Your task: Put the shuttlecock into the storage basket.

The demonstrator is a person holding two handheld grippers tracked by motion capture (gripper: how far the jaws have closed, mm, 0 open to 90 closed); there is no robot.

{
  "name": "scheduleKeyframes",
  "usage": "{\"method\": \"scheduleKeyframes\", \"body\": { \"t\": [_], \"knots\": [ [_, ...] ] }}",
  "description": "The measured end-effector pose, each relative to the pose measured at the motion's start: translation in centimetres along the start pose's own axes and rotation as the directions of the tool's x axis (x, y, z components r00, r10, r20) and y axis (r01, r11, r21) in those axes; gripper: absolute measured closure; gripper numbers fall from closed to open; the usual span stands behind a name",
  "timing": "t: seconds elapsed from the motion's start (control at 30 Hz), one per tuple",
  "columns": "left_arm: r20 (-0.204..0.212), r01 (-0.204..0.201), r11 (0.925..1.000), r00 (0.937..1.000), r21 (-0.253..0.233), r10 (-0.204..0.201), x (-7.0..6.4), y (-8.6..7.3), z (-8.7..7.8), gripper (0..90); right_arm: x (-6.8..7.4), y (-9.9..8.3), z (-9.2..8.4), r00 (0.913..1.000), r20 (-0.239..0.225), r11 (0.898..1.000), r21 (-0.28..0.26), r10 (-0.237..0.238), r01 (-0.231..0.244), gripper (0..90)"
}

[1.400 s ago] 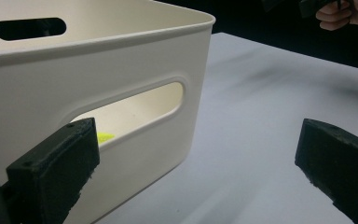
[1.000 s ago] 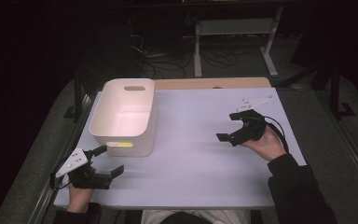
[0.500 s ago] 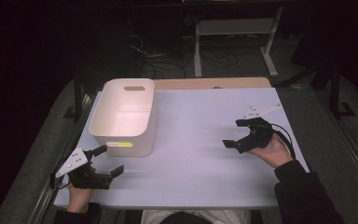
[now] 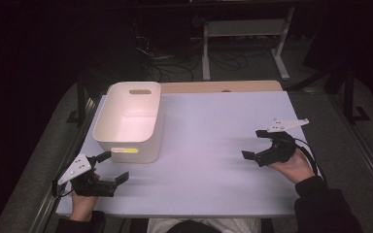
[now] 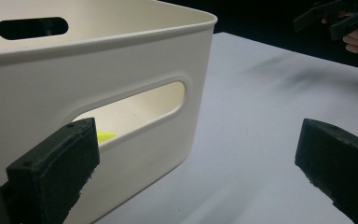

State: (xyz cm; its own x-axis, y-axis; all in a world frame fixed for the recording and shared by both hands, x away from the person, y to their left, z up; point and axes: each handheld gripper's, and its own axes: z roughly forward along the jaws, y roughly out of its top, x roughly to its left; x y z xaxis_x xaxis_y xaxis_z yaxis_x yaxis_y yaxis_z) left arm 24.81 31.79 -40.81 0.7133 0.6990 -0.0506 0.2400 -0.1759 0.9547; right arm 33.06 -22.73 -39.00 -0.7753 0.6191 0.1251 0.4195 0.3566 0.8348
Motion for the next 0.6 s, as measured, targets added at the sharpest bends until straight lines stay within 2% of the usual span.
{"method": "scheduleKeyframes", "body": {
  "t": [0.27,0.6],
  "knots": [
    [0.001,0.000,1.0000,1.0000,0.000,0.000,0.0,0.0,0.0,0.0,-0.1,-2.0,-0.5,0.9995,0.018,1.000,0.001,0.024,-0.024,0.0],
    [0.001,0.000,1.0000,1.0000,0.000,0.000,0.0,0.0,0.0,0.0,-0.3,-3.3,-1.4,0.9984,0.031,0.999,-0.012,0.046,-0.046,0.0]
  ]
}}
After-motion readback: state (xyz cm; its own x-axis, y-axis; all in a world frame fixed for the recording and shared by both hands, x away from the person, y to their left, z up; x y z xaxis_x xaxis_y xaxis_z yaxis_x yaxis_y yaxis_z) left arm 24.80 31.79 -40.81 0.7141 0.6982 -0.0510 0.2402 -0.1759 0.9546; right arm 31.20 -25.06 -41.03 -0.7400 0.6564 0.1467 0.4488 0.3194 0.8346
